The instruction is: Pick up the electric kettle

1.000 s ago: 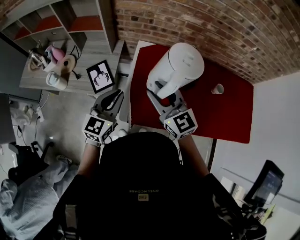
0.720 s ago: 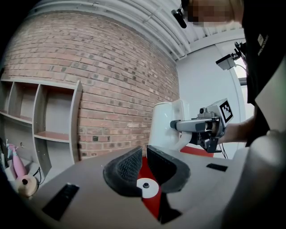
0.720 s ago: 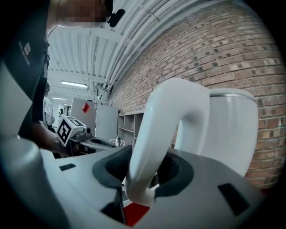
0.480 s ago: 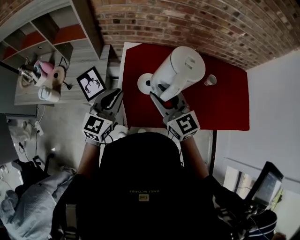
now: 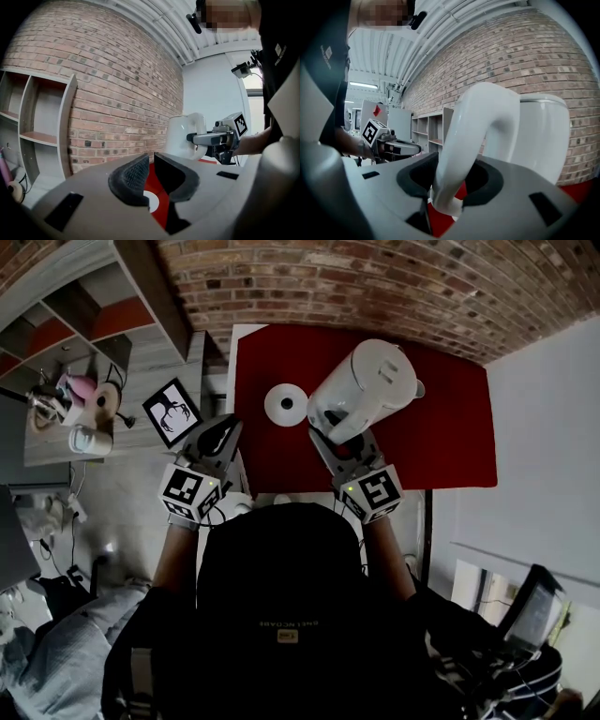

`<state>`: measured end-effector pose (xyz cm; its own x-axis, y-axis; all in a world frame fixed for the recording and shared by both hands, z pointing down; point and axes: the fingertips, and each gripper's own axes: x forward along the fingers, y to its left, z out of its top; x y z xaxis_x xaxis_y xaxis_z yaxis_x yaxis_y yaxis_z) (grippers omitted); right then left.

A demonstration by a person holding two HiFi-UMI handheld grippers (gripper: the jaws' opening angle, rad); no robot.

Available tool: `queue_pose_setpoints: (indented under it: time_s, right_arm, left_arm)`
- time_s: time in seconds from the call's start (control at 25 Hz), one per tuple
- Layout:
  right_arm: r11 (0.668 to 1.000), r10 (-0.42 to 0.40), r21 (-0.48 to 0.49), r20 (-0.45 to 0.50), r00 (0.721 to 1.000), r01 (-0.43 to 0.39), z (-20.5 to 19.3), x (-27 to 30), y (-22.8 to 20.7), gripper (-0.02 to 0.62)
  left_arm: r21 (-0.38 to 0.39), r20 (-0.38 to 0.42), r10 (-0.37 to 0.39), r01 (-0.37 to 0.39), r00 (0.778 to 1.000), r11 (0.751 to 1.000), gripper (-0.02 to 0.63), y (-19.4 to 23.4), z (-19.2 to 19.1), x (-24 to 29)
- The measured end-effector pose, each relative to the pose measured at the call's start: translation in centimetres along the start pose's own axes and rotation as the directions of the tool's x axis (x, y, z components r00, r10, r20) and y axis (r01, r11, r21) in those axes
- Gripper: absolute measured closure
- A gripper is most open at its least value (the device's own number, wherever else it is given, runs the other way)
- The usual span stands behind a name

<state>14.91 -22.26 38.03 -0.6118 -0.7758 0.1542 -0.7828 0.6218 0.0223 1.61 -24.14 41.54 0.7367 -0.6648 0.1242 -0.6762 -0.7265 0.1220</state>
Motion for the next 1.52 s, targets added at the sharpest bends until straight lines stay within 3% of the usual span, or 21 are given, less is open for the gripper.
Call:
queue_pose_setpoints:
  time_s: [0.68, 1.52]
  right_arm:
    - [0.998, -0.067, 0.003, -0.013, 0.998, 0.067, -1.3, -1.2, -2.2, 0.437]
    - [0.998, -0.051, 0.030, -0.028, 0.998, 0.052, -2.3, -2.0, -1.7, 0.437]
  left_arm:
    - [0.008, -0.013, 0.004, -0.004, 1.000, 1.000, 0.580, -0.5, -0.5, 0.4]
    - [0.015, -0.027, 0.031, -0.031, 0.999, 0.999, 0.580, -1.1, -1.1, -1.0]
